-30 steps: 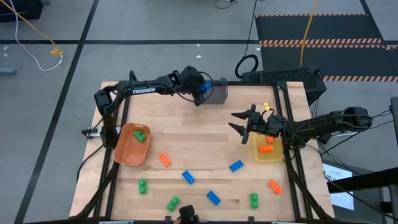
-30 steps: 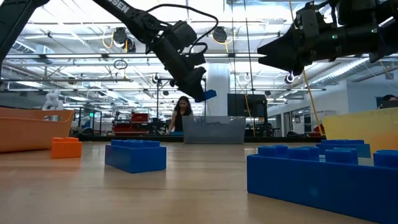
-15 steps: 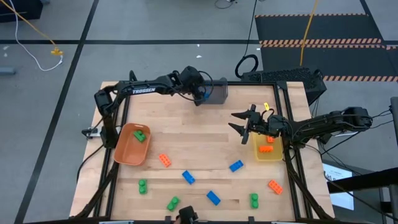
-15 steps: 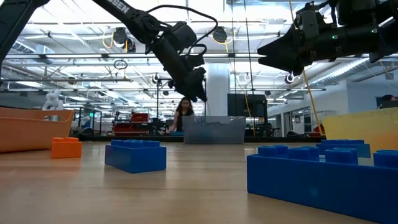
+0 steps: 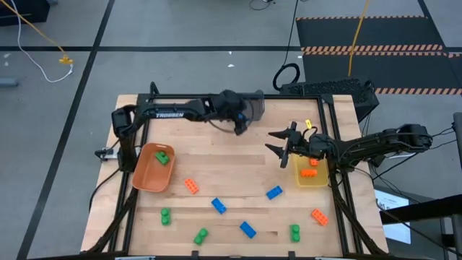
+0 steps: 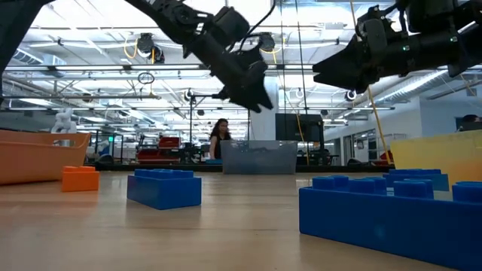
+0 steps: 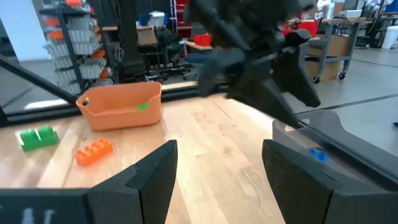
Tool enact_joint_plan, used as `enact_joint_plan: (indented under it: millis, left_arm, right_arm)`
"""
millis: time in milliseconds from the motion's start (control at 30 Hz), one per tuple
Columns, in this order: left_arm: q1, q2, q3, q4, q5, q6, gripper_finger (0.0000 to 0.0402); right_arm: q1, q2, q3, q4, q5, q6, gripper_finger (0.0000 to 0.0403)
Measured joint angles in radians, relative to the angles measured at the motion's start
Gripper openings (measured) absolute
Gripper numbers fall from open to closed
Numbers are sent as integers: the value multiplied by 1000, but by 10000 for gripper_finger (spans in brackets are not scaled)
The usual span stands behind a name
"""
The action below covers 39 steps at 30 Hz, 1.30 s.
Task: Sort & place blocks by color
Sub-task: Put the blue game piece into the black bin
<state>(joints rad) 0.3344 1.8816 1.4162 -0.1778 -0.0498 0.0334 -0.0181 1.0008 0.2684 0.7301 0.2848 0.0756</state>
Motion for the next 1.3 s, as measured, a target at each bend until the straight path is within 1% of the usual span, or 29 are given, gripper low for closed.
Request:
enact_joint_plan:
  millis: [233,400,533,667,733,833,1033,1133,1300]
  left_arm:
    - [-133,0,-6,-3,1,8,252]
    - [-202,-1,-70,71,2,-16,243]
    - [-227,-1,-163,214,45,-74,234]
    - [-236,-15,-268,439,126,-127,224]
    - [-239,-36,-307,539,150,-139,219]
    - [-240,-75,-336,616,157,-136,213]
    - [-232,-150,-337,624,165,-72,209]
    - [-217,-153,-336,627,188,-69,209]
    - [-186,-135,-335,597,233,-89,209]
  right_arm:
    - [0,0,0,-28,-5,-9,226]
    - [0,0,0,-95,-17,-9,226]
    - [0,0,0,-109,-90,-5,226]
    - [0,0,0,-112,-157,27,226]
    - [0,0,0,-130,-161,45,226]
    - [0,0,0,-147,-159,55,226]
    - [-5,0,0,-120,-147,39,226]
    - [-11,-2,0,-108,-123,36,226]
    - [-29,-1,0,-107,-122,34,226]
